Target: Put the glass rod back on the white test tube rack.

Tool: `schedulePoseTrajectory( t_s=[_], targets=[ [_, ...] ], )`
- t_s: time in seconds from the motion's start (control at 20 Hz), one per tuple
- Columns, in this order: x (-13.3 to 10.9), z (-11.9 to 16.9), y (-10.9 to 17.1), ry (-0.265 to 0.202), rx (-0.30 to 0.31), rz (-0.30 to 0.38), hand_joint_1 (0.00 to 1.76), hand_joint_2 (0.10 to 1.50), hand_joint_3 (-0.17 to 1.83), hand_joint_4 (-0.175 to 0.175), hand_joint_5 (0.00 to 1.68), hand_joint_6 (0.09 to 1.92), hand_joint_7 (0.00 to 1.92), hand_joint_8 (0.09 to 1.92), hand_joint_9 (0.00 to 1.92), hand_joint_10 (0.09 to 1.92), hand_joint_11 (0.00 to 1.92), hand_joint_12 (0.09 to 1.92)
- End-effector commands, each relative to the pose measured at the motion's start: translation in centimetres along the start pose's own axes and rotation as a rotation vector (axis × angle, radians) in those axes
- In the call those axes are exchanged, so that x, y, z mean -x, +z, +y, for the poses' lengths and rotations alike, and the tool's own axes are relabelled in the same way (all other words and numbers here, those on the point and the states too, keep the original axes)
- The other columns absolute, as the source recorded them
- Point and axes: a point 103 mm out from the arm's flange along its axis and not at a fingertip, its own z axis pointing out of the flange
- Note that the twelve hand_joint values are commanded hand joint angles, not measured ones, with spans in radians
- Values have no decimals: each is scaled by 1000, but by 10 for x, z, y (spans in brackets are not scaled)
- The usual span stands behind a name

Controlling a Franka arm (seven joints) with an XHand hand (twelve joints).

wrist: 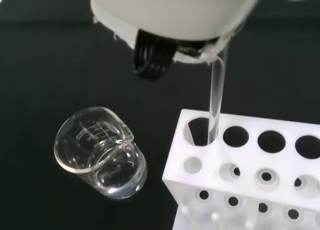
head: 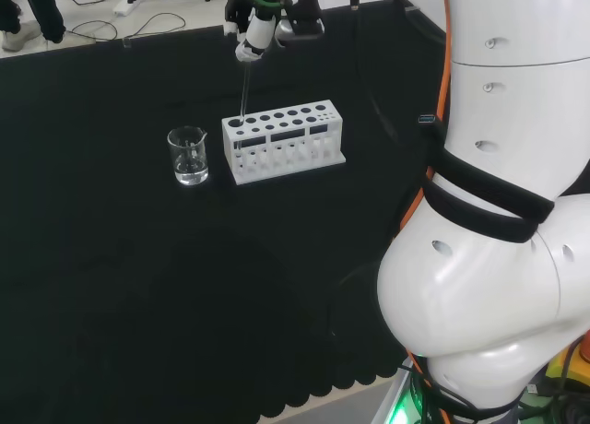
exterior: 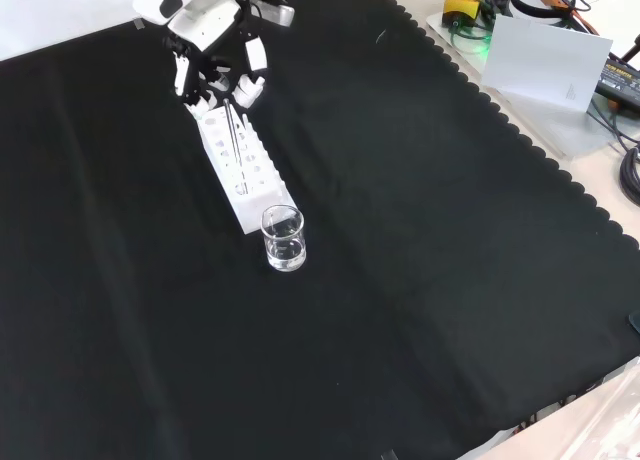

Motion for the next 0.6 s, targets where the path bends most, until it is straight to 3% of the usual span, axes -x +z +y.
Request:
schedulePoseTrajectory(
  t_s=[0.05, 0.6],
  targets=[
    [2, -3, -11, 8, 23, -7, 1264, 414, 767, -175, 661, 865, 1029, 708, 1662, 119, 1880, 411],
    [2, -19, -30, 1, 50, -16, 1264, 414, 761, -175, 648, 863, 1019, 710, 1672, 109, 1883, 406]
  ],
)
